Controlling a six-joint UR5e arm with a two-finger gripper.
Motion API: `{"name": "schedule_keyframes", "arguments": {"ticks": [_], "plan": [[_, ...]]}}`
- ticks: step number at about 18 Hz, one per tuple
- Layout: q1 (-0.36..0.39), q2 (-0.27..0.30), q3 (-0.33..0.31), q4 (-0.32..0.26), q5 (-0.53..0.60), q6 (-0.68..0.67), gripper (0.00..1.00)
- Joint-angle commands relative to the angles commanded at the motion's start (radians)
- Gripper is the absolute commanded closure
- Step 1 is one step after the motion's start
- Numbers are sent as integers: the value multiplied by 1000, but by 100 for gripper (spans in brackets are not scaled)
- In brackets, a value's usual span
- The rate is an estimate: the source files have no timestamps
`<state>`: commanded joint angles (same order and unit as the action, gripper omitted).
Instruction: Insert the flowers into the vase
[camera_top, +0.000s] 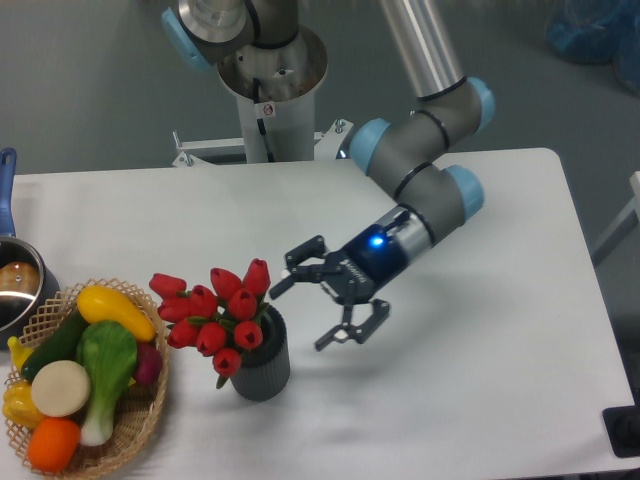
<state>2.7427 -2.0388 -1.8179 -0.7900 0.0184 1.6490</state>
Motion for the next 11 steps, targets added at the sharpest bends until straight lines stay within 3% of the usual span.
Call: {"name": "schedule_keyframes", "arguments": {"ticks": [3, 8, 11], "plan": [[12, 12, 29, 0, 47, 1, 0], [43, 44, 68, 0, 291, 3, 0], [92, 63, 77, 0, 322, 3, 0]]}}
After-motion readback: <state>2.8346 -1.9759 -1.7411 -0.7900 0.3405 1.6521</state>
